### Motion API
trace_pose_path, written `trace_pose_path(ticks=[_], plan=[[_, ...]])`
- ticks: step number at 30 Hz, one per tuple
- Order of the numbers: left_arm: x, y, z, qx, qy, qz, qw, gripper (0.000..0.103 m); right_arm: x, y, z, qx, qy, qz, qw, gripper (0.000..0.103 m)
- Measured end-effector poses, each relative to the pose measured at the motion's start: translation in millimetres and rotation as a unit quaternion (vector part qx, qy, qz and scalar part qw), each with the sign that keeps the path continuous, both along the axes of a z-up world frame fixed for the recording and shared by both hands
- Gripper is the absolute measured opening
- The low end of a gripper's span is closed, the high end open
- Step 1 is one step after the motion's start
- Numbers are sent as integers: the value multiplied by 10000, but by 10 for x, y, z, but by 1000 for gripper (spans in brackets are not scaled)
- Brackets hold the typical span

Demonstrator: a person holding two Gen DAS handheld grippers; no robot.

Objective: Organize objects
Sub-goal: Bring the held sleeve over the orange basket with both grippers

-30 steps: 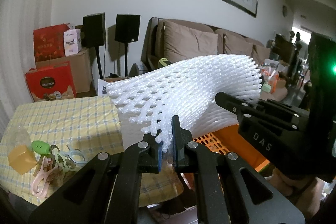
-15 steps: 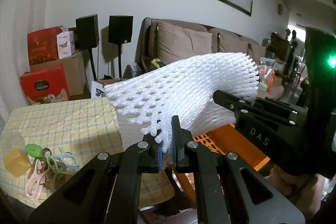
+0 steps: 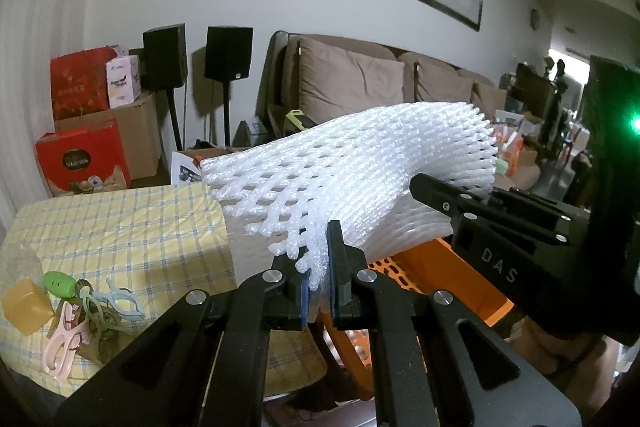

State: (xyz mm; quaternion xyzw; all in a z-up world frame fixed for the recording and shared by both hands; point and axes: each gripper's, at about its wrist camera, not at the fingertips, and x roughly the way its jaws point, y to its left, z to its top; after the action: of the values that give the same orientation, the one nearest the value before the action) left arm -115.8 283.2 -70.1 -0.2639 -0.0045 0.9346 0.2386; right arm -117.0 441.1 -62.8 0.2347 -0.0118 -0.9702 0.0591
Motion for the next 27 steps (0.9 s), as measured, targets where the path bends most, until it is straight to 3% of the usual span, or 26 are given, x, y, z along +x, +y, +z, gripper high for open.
trace_pose_path(ticks=[16,27], plan=[[34,121,-6,4,-27,-131,9999,7,0,116,10,85,-23,-185,9998,13],[63,134,60,257,-182,-217,9993,7,16,225,11,68,-68,-237,9997,14]])
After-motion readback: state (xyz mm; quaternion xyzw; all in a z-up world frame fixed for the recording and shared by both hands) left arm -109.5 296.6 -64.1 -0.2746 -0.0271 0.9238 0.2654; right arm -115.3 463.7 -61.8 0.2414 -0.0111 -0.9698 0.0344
